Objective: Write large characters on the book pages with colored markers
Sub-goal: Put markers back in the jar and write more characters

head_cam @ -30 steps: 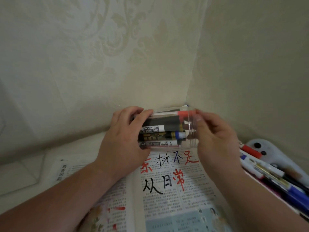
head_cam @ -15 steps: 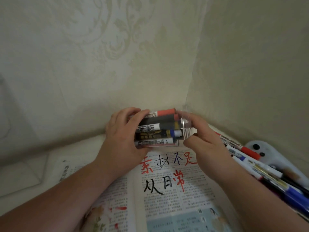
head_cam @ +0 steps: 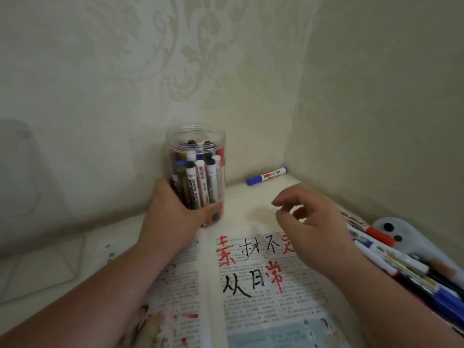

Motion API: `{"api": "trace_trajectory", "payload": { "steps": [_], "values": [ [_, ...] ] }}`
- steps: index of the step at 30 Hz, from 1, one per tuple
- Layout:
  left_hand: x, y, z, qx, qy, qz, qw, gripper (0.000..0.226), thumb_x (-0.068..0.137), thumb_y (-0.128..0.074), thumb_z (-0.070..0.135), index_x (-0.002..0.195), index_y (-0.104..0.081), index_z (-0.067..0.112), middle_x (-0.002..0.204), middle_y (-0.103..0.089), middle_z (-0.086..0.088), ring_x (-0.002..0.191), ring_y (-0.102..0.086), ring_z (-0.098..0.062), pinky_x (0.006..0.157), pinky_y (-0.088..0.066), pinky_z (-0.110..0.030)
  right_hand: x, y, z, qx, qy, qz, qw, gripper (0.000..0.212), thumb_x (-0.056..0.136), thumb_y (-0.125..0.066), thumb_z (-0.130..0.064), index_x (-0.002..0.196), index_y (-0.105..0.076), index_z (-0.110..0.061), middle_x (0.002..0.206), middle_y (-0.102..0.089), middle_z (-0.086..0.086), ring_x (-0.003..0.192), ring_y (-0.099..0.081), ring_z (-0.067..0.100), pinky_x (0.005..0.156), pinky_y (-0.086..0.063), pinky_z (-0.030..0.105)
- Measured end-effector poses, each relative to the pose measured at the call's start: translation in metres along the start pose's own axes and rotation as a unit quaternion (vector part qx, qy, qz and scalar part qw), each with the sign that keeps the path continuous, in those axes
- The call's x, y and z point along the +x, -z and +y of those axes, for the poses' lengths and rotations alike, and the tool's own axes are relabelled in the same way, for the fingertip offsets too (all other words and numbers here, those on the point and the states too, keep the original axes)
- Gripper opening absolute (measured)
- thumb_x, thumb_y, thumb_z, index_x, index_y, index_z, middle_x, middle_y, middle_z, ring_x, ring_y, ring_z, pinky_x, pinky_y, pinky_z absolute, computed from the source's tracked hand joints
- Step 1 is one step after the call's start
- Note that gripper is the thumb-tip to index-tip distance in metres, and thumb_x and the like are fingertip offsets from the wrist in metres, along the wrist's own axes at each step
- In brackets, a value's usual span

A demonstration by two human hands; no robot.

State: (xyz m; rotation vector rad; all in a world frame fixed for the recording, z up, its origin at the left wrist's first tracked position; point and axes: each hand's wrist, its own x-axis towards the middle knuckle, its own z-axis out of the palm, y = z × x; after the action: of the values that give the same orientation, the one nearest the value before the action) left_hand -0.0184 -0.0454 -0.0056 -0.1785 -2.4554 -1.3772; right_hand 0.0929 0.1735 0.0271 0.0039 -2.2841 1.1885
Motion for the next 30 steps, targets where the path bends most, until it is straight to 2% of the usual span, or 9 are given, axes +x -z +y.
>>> {"api": "trace_trajectory", "payload": {
  "steps": [4, 6, 9, 13, 16, 18, 21, 25, 30],
  "values": [
    [0.003, 0.001, -0.001, 0.082, -0.033, 0.031, 0.996, 0.102, 0.040, -0.081, 0.085, 0.117, -0.056, 0.023, 0.112, -0.063, 0.004, 0.103, -0.063, -0.014, 0.087, -0.058, -0.041, 0.000, 0.001, 0.001, -0.029, -0.023, -0.040, 0.999, 0.029, 0.087, -0.068, -0.005, 0.079, -0.068, -0.033, 0.084, -0.065, -0.019, 0.064, -0.059, 0.015, 0.061, -0.051, 0.026],
    [-0.006, 0.006, 0.010, 0.090, -0.106, 0.115, 0.984, 0.100, 0.050, -0.089, 0.066, 0.126, -0.051, 0.013, 0.120, -0.055, -0.005, 0.112, -0.053, -0.023, 0.097, -0.049, -0.047, 0.000, 0.002, 0.000, -0.041, -0.025, -0.052, 0.997, 0.024, 0.087, -0.069, -0.008, 0.080, -0.069, -0.031, 0.083, -0.065, -0.019, 0.061, -0.059, 0.020, 0.063, -0.053, 0.032],
    [-0.020, 0.020, 0.032, 0.015, -0.322, 0.215, 0.922, 0.060, 0.075, -0.082, 0.038, 0.112, -0.051, 0.002, 0.105, -0.048, -0.006, 0.091, -0.048, -0.025, 0.081, -0.046, -0.045, 0.001, 0.004, -0.003, -0.068, -0.022, -0.060, 0.996, 0.021, 0.088, -0.069, -0.012, 0.082, -0.070, -0.032, 0.081, -0.066, -0.016, 0.058, -0.058, 0.021, 0.061, -0.053, 0.035],
    [-0.035, 0.011, 0.032, 0.017, -0.500, -0.023, 0.865, 0.015, 0.091, -0.070, 0.023, 0.083, -0.065, 0.011, 0.074, -0.056, 0.000, 0.068, -0.049, -0.015, 0.065, -0.046, -0.033, 0.004, 0.005, -0.018, -0.156, -0.001, -0.083, 0.984, 0.016, 0.090, -0.067, -0.015, 0.085, -0.069, -0.030, 0.080, -0.065, -0.014, 0.058, -0.055, 0.005, 0.059, -0.039, 0.014],
    [-0.038, 0.001, 0.036, 0.160, -0.430, -0.240, 0.855, 0.023, 0.099, -0.055, 0.042, 0.092, -0.068, 0.024, 0.084, -0.065, 0.009, 0.076, -0.057, -0.008, 0.074, -0.054, -0.034, 0.028, 0.001, -0.029, -0.323, -0.018, -0.167, 0.931, 0.018, 0.095, -0.058, -0.024, 0.105, -0.069, -0.034, 0.097, -0.063, -0.018, 0.079, -0.057, 0.001, 0.075, -0.047, 0.021],
    [-0.033, -0.002, 0.035, 0.195, -0.377, -0.293, 0.857, 0.026, 0.100, -0.049, 0.049, 0.100, -0.066, 0.029, 0.092, -0.066, 0.011, 0.083, -0.058, -0.006, 0.081, -0.053, -0.034, 0.053, -0.005, -0.026, -0.400, -0.050, -0.210, 0.891, 0.031, 0.097, -0.054, -0.023, 0.125, -0.065, -0.032, 0.121, -0.063, -0.011, 0.103, -0.060, 0.011, 0.086, -0.048, 0.025],
    [-0.029, -0.005, 0.031, 0.170, -0.381, -0.274, 0.866, 0.025, 0.098, -0.051, 0.050, 0.099, -0.066, 0.031, 0.085, -0.060, 0.014, 0.078, -0.054, -0.005, 0.078, -0.052, -0.030, 0.087, -0.015, -0.013, -0.458, -0.062, -0.220, 0.859, 0.047, 0.095, -0.051, -0.013, 0.139, -0.057, -0.027, 0.136, -0.058, 0.000, 0.122, -0.058, 0.023, 0.096, -0.047, 0.031],
    [-0.028, -0.005, 0.023, 0.112, -0.405, -0.231, 0.878, 0.026, 0.095, -0.052, 0.050, 0.090, -0.068, 0.030, 0.080, -0.065, 0.013, 0.071, -0.055, -0.005, 0.067, -0.050, -0.024, 0.117, -0.036, 0.007, -0.497, -0.038, -0.233, 0.835, 0.045, 0.094, -0.050, -0.006, 0.136, -0.058, -0.021, 0.133, -0.059, 0.007, 0.122, -0.058, 0.029, 0.099, -0.049, 0.037],
    [-0.028, -0.006, 0.025, 0.092, -0.386, -0.233, 0.888, 0.025, 0.096, -0.054, 0.049, 0.093, -0.069, 0.029, 0.085, -0.068, 0.012, 0.074, -0.053, -0.003, 0.069, -0.046, -0.021, 0.149, -0.058, 0.041, -0.507, -0.017, -0.265, 0.820, 0.026, 0.100, -0.056, -0.031, 0.125, -0.065, -0.031, 0.128, -0.063, 0.005, 0.116, -0.062, 0.028, 0.094, -0.047, 0.033]
  ]
}}
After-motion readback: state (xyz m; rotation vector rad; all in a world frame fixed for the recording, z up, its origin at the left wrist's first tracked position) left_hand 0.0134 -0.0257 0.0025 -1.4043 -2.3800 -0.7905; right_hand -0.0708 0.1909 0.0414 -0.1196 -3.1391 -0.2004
